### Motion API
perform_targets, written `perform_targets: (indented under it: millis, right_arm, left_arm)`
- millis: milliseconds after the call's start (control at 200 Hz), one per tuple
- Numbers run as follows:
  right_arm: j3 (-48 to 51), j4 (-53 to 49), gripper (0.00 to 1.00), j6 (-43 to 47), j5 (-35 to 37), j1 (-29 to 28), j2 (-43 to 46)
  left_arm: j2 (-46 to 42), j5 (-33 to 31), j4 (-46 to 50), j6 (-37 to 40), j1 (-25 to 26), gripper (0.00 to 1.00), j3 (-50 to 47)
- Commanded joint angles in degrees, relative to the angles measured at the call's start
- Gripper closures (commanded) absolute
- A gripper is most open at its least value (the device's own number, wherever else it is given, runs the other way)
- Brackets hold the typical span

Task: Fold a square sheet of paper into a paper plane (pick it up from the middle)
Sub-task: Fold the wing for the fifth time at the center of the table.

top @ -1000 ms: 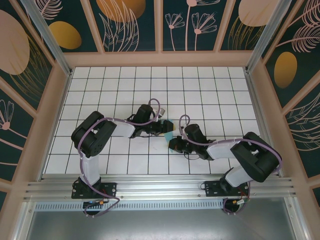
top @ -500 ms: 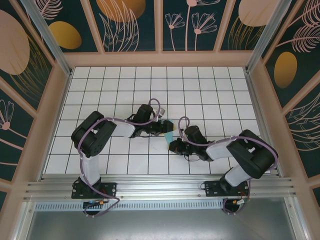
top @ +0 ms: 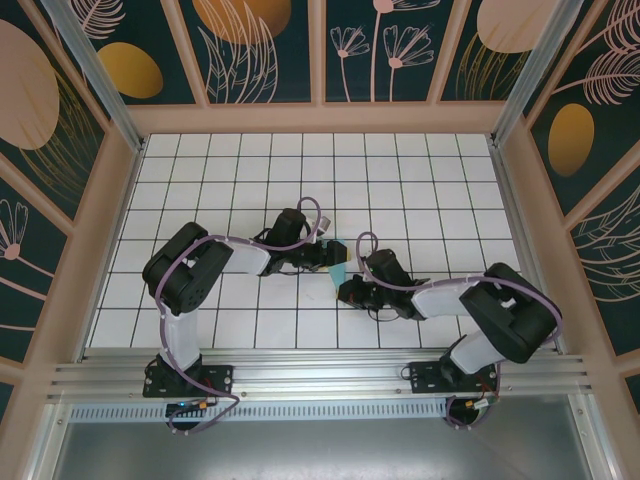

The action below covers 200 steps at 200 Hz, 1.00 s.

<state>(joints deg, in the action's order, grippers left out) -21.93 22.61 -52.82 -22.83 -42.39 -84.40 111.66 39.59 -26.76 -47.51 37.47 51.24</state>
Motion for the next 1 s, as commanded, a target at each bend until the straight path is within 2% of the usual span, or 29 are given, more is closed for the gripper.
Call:
perform_targets:
  millis: [0,145,365,686,996]
  right_arm:
    - [-2.03,-4.58,0.91,1.39,2.86,-0.42,3.20]
    - [-3.89,-3.82,0.90,1.36,4.10,-0.39,3.83]
    - [-5.53,-0.74,0.90,0.25,4.20,-0.26,-0.15]
    - [-3.01,-4.43,0.90,-1.08,5.33,-0.20,-6.87]
    - [-5.01,-9.06,0.90,1.04,5.66,-0.38,0.08]
  left_arm:
    - [3.30,-5.35,6.91,2.44,-0.13,0.31,-1.06]
    - [4.00,-5.26,6.65,2.20,-0.07,0.31,-0.71]
    - [4.60,-4.90,6.55,2.24,-0.16,0.31,-0.20]
    - [4.27,-4.90,6.70,2.28,-0.08,0.31,-0.31]
    - [4.29,-5.27,7.16,2.40,-0.11,0.31,-0.45]
